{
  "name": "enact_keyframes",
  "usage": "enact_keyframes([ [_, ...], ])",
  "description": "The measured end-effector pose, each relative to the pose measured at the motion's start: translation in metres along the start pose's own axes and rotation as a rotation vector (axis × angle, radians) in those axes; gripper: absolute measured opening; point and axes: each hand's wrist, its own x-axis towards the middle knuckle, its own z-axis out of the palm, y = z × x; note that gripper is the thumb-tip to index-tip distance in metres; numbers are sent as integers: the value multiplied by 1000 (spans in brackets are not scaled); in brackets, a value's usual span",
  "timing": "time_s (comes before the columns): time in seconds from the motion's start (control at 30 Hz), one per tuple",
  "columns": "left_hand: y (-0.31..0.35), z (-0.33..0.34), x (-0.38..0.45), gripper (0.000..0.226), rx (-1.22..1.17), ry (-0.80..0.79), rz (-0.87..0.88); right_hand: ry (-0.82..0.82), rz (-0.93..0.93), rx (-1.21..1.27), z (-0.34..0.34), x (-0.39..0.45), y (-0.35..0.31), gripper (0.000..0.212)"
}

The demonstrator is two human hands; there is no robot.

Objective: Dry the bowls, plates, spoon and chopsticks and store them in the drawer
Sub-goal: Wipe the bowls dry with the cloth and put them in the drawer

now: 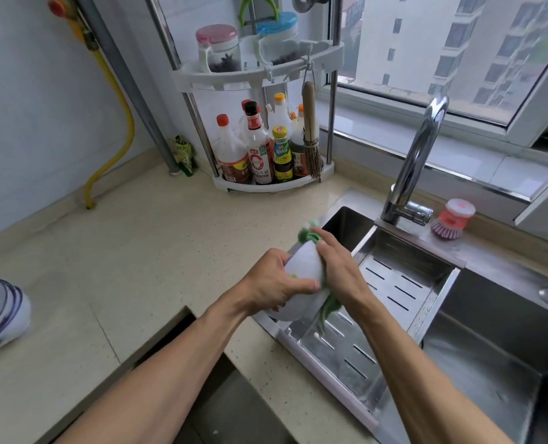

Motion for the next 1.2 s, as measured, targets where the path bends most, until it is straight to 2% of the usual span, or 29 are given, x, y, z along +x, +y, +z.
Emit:
enact_keyframes([
  [0.1, 1, -2, 3, 24, 5, -13, -8, -16, -133, -38, 10, -13, 10, 50],
  [0.17, 3, 0, 2, 17, 33, -37, 0, 5, -119, 21, 9, -14, 9, 45],
  [0.23, 6, 3, -1, 25, 31, -54, 35, 25, 53, 288, 1, -10, 4, 40],
  [0.3, 13, 3, -3, 21, -2, -95, 75, -59, 288, 603, -9, -9, 5, 39],
  [0.33, 17, 2, -4, 18, -21, -111, 94, -107, 354, 672, -11, -10, 6, 43],
  [0.37, 18, 1, -5, 24, -44, -114, 110, -119, 387, 714, -12, -11, 10, 46],
  [0.47, 12, 0, -4, 57, -92, -124, 96, -85, 419, 759, -12, -12, 15, 51],
  [0.53, 6, -7, -2, 61, -156, -192, 31, -36, 407, 706, -17, -8, 13, 49],
  [0.63, 7, -16, 6, 60, -214, -289, -84, -14, 330, 467, -29, 1, 2, 38],
  [0.73, 13, -2, 11, 62, -139, -160, -117, 14, 171, 100, -31, 13, -16, 32],
  [0.8, 9, 7, 13, 46, -161, -47, -97, 17, -2, -139, -26, 11, -22, 32],
  [0.87, 5, 7, 14, 23, -175, 19, -77, -47, -156, -322, -15, -1, -19, 39],
  [0.93, 3, 6, 14, 18, -150, 11, -61, -64, -250, -349, -7, -14, -9, 43],
  [0.97, 5, 6, 13, 20, -120, -9, -60, -36, -232, -309, -7, -13, -8, 43],
  [1.1, 6, 8, 9, 33, -19, -2, -60, 35, -6, -152, -14, 10, -15, 31],
  [1.2, 8, 1, 13, 18, 4, 11, -58, 58, -119, -210, 6, -1, -12, 37],
])
